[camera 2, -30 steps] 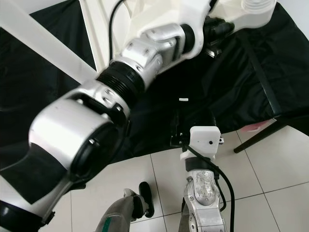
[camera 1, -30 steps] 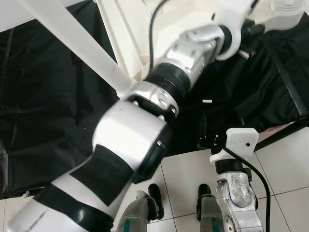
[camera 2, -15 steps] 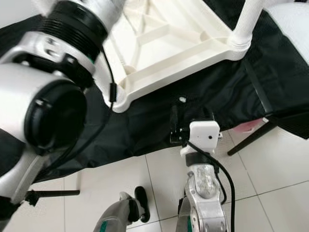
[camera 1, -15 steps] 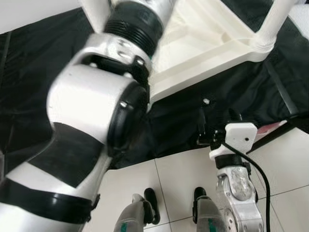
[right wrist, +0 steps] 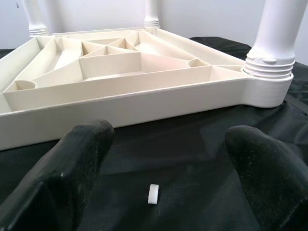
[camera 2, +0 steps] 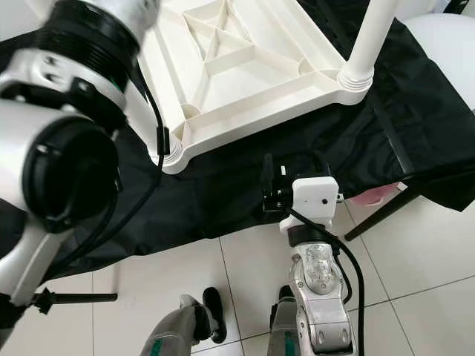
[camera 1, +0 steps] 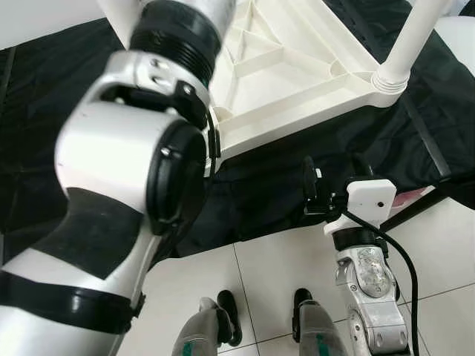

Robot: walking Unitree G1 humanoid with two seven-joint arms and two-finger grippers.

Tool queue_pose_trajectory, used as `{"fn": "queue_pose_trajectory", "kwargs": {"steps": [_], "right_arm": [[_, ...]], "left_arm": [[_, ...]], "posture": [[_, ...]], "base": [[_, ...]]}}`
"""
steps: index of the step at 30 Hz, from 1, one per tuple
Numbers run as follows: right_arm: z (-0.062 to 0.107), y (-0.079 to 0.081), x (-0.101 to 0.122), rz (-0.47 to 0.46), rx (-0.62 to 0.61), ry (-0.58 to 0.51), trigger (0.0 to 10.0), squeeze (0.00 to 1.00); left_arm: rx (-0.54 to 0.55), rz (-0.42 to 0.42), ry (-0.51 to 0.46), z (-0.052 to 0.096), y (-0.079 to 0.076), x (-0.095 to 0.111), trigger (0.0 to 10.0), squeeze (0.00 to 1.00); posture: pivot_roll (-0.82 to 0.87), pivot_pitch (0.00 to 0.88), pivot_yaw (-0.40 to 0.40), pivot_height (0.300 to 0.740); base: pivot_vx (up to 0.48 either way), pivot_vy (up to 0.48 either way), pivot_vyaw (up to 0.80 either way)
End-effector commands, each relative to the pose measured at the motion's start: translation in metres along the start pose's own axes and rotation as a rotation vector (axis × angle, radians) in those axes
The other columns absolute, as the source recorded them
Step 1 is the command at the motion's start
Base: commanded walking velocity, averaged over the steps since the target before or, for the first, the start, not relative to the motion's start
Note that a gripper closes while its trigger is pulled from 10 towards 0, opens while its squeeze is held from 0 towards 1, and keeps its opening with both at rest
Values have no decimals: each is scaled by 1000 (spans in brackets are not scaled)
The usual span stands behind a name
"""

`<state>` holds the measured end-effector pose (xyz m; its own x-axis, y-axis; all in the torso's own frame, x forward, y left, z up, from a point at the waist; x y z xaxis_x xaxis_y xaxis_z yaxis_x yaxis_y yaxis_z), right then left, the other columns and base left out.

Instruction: Building children table

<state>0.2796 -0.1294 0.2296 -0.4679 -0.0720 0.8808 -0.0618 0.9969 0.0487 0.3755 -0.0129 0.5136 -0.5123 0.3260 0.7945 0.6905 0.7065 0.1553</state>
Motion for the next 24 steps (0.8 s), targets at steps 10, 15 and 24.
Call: {"fn": "queue_pose_trajectory", "kwargs": {"steps": [10, 15, 24], "right_arm": [[1, 1, -3, -11, 17, 8, 10000, 0], [1, 2, -5, -13, 23, 13, 10000, 0], [-1, 2, -3, -15, 31, 10, 10000, 0]], "left_arm": [[-99, -43, 35, 4, -16, -21, 10000, 1000], [-211, -65, 117, 12, -38, -53, 10000, 1000], [-296, -100, 202, 19, -62, -89, 10000, 1000]], "posture": [[-224, 246, 133, 740], [-209, 250, 130, 740], [-207, 251, 129, 740]], "base": [[0, 0, 0], [0, 0, 0], [0, 0, 0]]}}
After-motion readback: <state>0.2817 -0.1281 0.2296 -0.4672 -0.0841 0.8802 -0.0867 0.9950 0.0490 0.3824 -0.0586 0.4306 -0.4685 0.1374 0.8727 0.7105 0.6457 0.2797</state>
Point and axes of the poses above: a point about 5 cm out from each wrist's last joint towards the gripper, its own z axis pointing back from the gripper into the wrist, its own x axis along the axis of the wrist's last joint, y = z × x, the point moved 4 cm from there along -z, pointing out of the wrist towards the gripper, and after that the axes turned 4 degrees about -z, right-handed, at the moved point
